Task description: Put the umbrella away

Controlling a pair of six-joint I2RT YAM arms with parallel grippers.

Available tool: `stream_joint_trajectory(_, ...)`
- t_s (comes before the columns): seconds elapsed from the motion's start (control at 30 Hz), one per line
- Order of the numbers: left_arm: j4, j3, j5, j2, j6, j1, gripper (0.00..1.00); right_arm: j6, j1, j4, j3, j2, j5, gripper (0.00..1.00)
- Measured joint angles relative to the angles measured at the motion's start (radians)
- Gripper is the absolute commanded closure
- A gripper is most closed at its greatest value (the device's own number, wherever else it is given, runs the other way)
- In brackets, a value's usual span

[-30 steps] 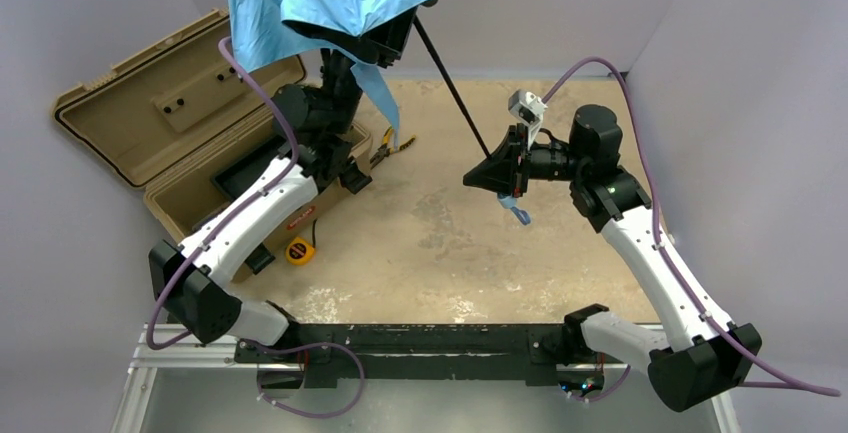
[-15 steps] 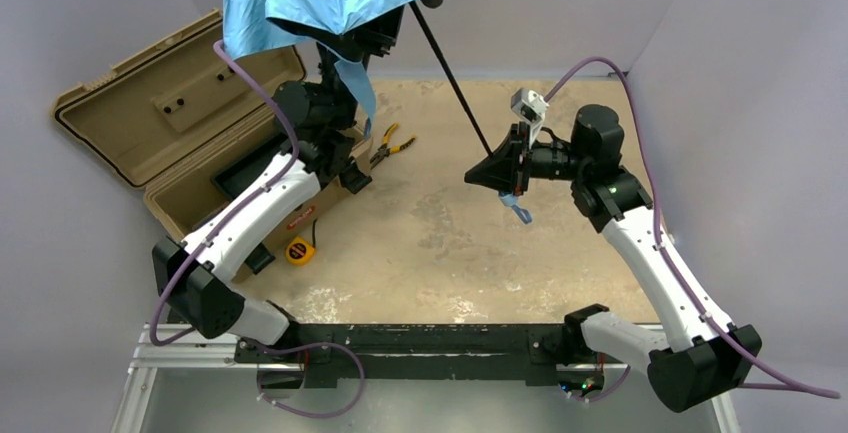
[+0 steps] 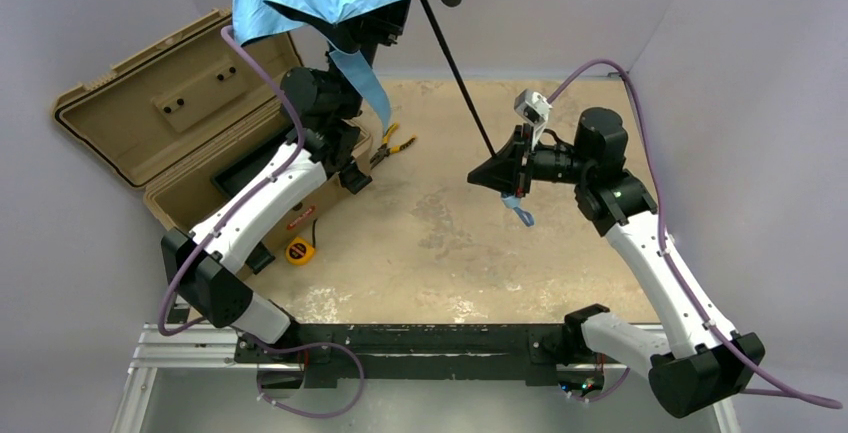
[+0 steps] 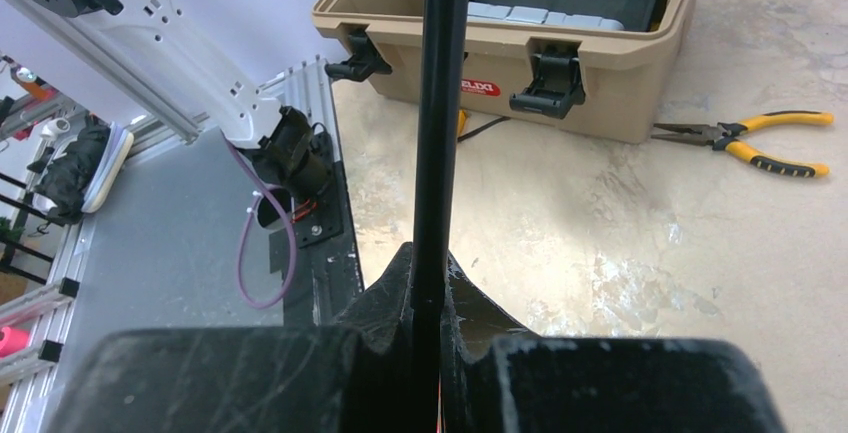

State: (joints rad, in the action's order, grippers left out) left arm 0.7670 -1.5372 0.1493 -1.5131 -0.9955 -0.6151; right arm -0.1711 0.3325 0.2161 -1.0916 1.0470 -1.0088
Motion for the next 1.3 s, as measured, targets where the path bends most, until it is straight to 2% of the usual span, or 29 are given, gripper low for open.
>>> stream_joint_trajectory(0.23, -0.058, -0.052, -0.017, -0.015, 0.000, 0.000, 0.51, 0.014, 0.000, 0.017, 0.000, -0.003, 0.031, 1.00)
stream_joint_trajectory(0.6, -0.239, -0.127, -0.049, -0.057, -0.021, 0.000, 0.69, 0.026, -0.005, 0.060, 0.000, -0.003, 0.080, 1.00)
stream_joint_trajectory(0.67, -0.253, -0.131, -0.052, -0.065, -0.022, 0.000, 0.77, 0.026, -0.006, 0.065, 0.000, -0.003, 0.084, 1.00)
stream_joint_trajectory(0.7, -0.260, -0.132, -0.053, -0.068, -0.023, 0.000, 0.98, 0.026, -0.006, 0.067, 0.000, -0.003, 0.086, 1.00)
stream_joint_trajectory(0.73, -0.264, -0.133, -0.055, -0.071, -0.024, 0.000, 1.00, 0.026, -0.006, 0.069, 0.000, -0.003, 0.089, 1.00)
stream_joint_trajectory(1.03, -0.342, -0.172, -0.076, -0.075, -0.003, -0.006, 1.00, 0.053, -0.006, 0.105, -0.023, 0.002, 0.132, 1.00)
stream_joint_trajectory(1.3, -0.255, -0.079, 0.033, 0.018, 0.047, -0.022, 1.00, 0.089, 0.001, 0.248, -0.282, 0.175, 0.112, 1.00)
